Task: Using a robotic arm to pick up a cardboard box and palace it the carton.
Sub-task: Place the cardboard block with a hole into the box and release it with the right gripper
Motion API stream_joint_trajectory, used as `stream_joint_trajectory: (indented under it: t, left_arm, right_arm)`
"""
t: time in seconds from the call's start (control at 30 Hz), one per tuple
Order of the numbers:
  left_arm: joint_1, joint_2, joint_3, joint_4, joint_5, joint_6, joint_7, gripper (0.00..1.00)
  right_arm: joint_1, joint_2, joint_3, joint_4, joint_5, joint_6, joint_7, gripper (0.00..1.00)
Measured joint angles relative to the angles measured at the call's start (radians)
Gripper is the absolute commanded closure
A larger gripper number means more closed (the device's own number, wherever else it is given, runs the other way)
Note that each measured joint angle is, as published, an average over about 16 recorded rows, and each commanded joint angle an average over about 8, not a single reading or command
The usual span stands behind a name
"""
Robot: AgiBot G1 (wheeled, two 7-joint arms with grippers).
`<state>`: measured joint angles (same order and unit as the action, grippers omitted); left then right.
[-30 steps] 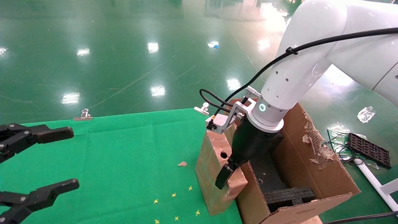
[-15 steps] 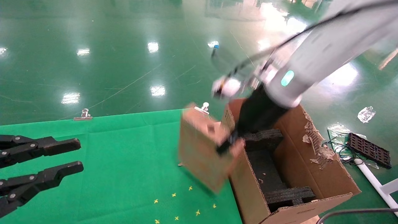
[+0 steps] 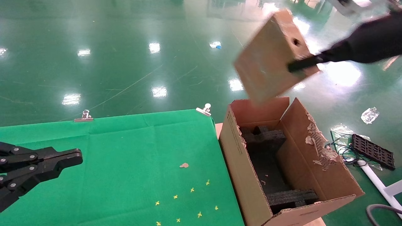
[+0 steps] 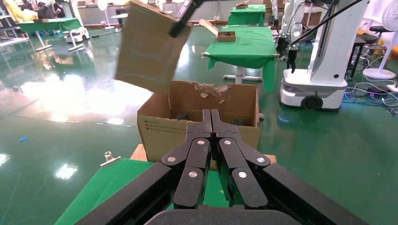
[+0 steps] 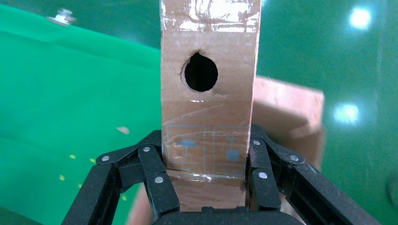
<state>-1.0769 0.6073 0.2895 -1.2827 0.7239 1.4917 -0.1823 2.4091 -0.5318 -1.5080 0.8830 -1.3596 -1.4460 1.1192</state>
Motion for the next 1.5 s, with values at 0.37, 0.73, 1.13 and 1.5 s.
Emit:
stream_joint_trajectory:
  t: [0.37,0.73,1.13,1.5]
  left_arm:
    - [0.0,0.0,0.001,0.0,0.0,0.0,0.0,0.0]
    - [0.0,-0.001,0.001,0.0,-0.001,-0.001,0.001,0.0]
    - [0.0,-0.001,0.002,0.0,-0.001,-0.001,0.001,0.0]
    - [-0.001,-0.001,0.003,0.0,-0.002,-0.001,0.001,0.0]
  right_arm:
    - [-0.052,0.067,-0.064,-0.082,-0.083,-0.033,0.033,1.0]
    - [-0.187,0.035,-0.12,-0.188,-0.101,0.002,0.043,1.0]
    - [-0.31,-0.021,-0.15,-0.297,-0.097,0.059,0.046,1.0]
    - [-0.42,-0.083,-0.164,-0.396,-0.084,0.122,0.035,1.0]
